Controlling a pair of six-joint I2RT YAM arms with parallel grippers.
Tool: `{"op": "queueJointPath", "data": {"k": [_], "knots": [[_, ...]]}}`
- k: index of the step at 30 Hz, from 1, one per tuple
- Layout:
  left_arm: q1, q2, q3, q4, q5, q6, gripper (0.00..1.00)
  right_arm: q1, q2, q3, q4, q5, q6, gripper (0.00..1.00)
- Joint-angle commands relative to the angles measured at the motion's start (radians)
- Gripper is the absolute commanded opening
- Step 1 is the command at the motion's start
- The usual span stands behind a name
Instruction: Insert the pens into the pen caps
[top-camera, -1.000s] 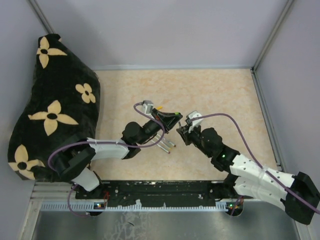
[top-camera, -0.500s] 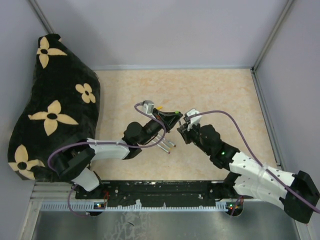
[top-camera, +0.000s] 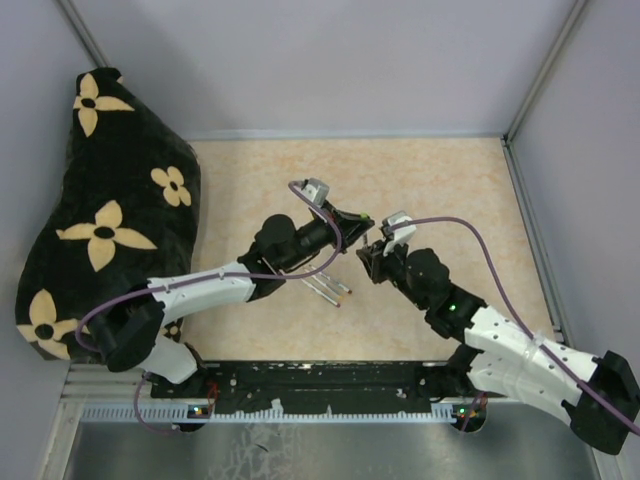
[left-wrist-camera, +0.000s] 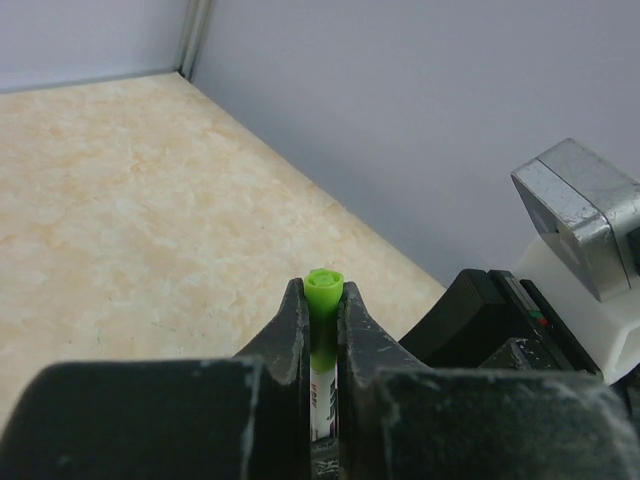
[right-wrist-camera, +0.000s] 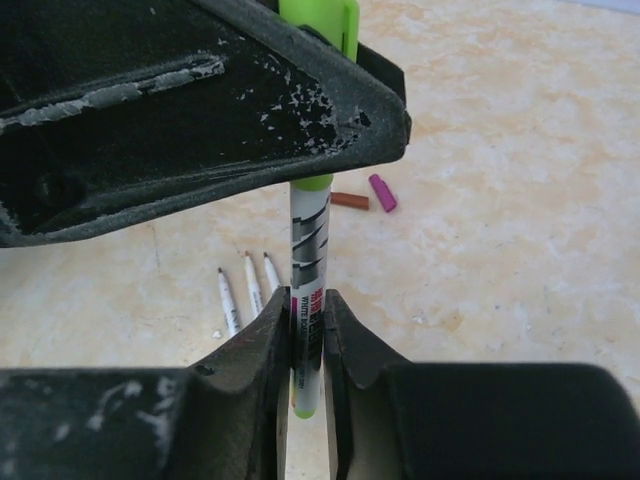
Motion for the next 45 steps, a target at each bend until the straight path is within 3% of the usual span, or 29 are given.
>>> {"op": "queueJointPath", "data": {"k": [1, 6, 12, 21, 28, 38, 45], "knots": [[0.038, 0.002, 0.024, -0.220, 0.075, 0.066, 0.00, 0.008, -0.032, -0.002, 0.170, -0.061, 0.042, 0.21], [0.097, 0.004, 0.073, -0.255, 0.089, 0.082, 0.00, 0.008, -0.004, -0.026, 0.163, -0.092, 0.067, 0.38], [0.228, -0.001, 0.151, -0.345, 0.076, 0.117, 0.00, 0.008, -0.018, -0.076, 0.152, -0.126, 0.103, 0.39], [0.439, 0.037, 0.115, -0.538, 0.031, 0.106, 0.00, 0.008, -0.108, -0.118, 0.111, -0.042, 0.084, 0.40], [0.620, 0.146, 0.135, -0.610, 0.171, 0.088, 0.00, 0.008, -0.100, -0.113, 0.112, -0.021, 0.084, 0.40], [0.689, 0.274, 0.183, -0.659, 0.238, 0.084, 0.02, 0.009, -0.089, -0.114, 0.113, -0.014, 0.070, 0.40], [0.692, 0.272, 0.173, -0.654, 0.228, 0.085, 0.13, 0.008, -0.072, -0.113, 0.121, -0.021, 0.075, 0.40]]}}
